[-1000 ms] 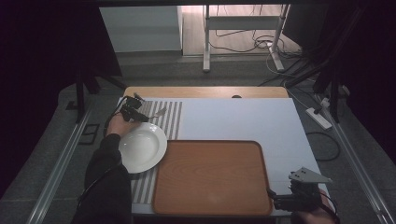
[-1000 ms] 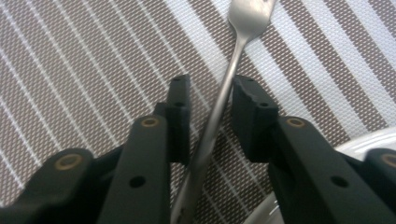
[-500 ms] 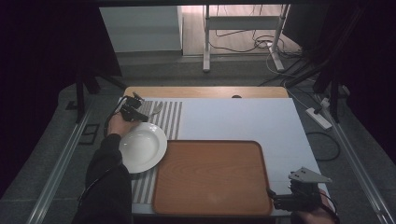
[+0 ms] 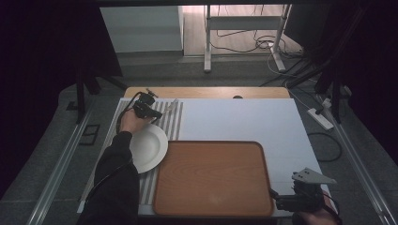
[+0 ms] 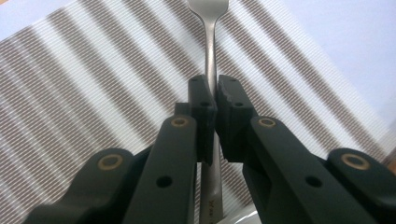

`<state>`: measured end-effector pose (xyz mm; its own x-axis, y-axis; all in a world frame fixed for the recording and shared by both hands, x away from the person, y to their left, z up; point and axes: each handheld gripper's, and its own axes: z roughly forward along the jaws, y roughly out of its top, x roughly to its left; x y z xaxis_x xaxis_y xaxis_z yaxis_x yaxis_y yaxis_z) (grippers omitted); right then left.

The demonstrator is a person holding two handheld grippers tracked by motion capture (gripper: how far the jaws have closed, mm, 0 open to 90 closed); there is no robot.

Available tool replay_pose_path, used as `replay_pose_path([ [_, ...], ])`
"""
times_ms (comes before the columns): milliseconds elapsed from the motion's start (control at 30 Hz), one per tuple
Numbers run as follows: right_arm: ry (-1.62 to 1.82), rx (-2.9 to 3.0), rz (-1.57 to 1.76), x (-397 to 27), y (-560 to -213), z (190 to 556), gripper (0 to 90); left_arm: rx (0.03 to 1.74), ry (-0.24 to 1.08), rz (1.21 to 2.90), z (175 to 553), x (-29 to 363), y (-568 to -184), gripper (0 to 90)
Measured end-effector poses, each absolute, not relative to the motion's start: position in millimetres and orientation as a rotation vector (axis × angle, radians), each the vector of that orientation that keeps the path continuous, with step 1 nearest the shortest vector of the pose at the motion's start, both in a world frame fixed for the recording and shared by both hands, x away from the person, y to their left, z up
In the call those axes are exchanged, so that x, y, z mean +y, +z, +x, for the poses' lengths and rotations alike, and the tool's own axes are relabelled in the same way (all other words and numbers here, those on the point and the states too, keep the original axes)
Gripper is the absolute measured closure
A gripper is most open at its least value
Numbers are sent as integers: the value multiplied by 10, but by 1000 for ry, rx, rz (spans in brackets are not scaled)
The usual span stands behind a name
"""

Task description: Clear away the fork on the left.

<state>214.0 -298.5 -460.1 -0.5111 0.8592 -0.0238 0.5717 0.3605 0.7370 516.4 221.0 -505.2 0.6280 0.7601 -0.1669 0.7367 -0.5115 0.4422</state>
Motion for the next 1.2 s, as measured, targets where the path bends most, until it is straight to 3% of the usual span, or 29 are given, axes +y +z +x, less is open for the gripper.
replay_pose_path([
  [533, 966, 2216, 1252, -2998, -4599, 2140, 0, 1083, 1, 2370, 5032, 1720, -4973, 849],
  [1200, 969, 2226, 1244, -2992, -4602, 2143, 0, 1002, -42, 2403, 4525, 1330, -4943, 849],
])
